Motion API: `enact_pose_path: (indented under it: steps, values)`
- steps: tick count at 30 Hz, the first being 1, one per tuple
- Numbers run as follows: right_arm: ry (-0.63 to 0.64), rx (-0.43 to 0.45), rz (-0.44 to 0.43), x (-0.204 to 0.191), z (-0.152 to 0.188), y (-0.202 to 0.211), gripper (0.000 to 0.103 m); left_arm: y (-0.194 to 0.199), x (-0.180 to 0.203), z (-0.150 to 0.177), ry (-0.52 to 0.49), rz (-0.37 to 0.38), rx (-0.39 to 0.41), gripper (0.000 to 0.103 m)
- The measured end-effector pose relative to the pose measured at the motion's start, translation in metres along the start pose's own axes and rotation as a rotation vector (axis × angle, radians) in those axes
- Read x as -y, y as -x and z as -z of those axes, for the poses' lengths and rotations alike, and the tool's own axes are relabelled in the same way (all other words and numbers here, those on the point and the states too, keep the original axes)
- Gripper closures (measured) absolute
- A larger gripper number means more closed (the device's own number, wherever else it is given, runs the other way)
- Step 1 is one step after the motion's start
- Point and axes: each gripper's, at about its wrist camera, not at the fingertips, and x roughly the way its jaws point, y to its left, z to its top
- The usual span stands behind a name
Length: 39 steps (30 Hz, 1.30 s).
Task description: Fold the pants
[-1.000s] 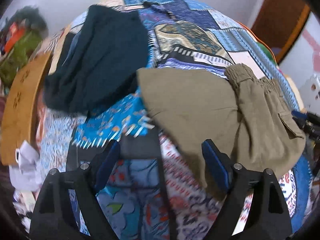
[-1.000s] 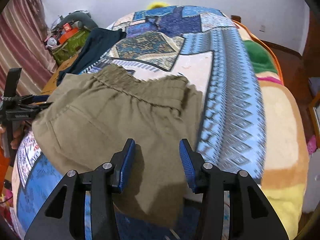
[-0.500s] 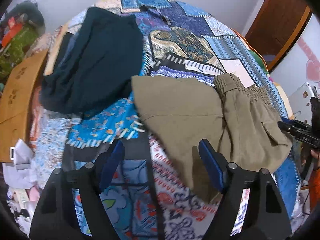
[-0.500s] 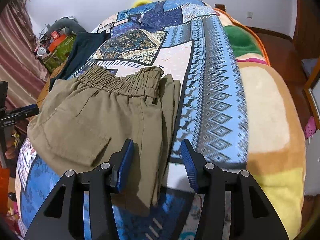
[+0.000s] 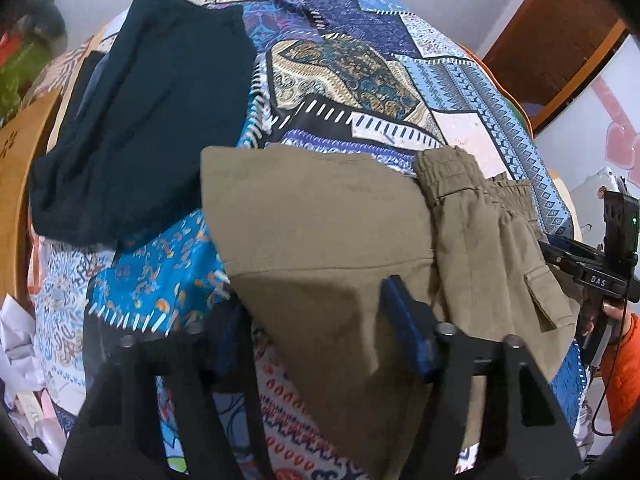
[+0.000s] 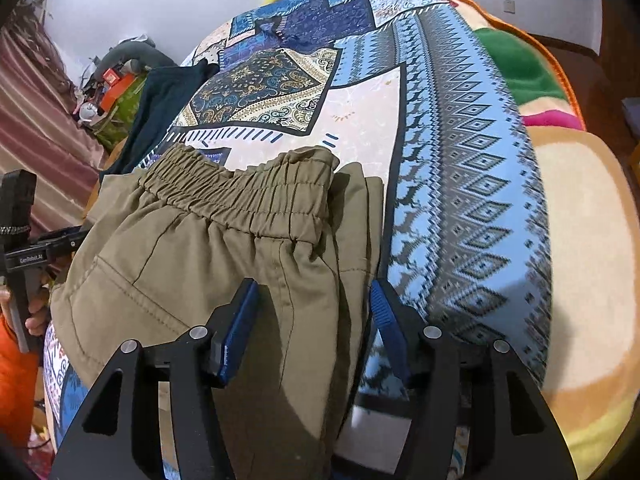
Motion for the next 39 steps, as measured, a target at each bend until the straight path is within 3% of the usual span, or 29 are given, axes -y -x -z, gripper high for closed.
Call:
enact_pose_path:
  steps: [1,3,7,12,21,29,39]
  values:
    - [0.000,0.000,-0.002,0.000,0.000,0.000,0.055,0.000,0.000,-0.001,0.001,-0.003,0.008,0.050]
    - [-0.010,0.001,-0.003,0.001,0.000,-0.002,0.071,0.002,0.002,-0.001,-0.003,-0.004,0.023,0.060]
    - [0.010,0.015,0.012,-0.003,0.002,0.003,0.083,0.006,0.010,-0.002,-0.009,0.005,0.039,0.089]
    - [0.091,0.088,0.069,-0.019,0.001,0.019,0.092,0.028,0.017,-0.004,0.011,0.002,0.090,0.099]
    - [0.139,0.206,0.060,-0.046,-0.022,0.059,0.094,0.085,0.028,-0.016,-0.033,-0.042,0.241,0.101]
    - [0.220,0.322,0.045,-0.096,-0.069,0.082,0.094,0.138,0.004,-0.046,-0.022,-0.114,0.371,0.101]
    - [0.303,0.375,0.026,-0.153,-0.128,0.049,0.094,0.157,-0.059,-0.083,0.038,-0.221,0.439,0.101]
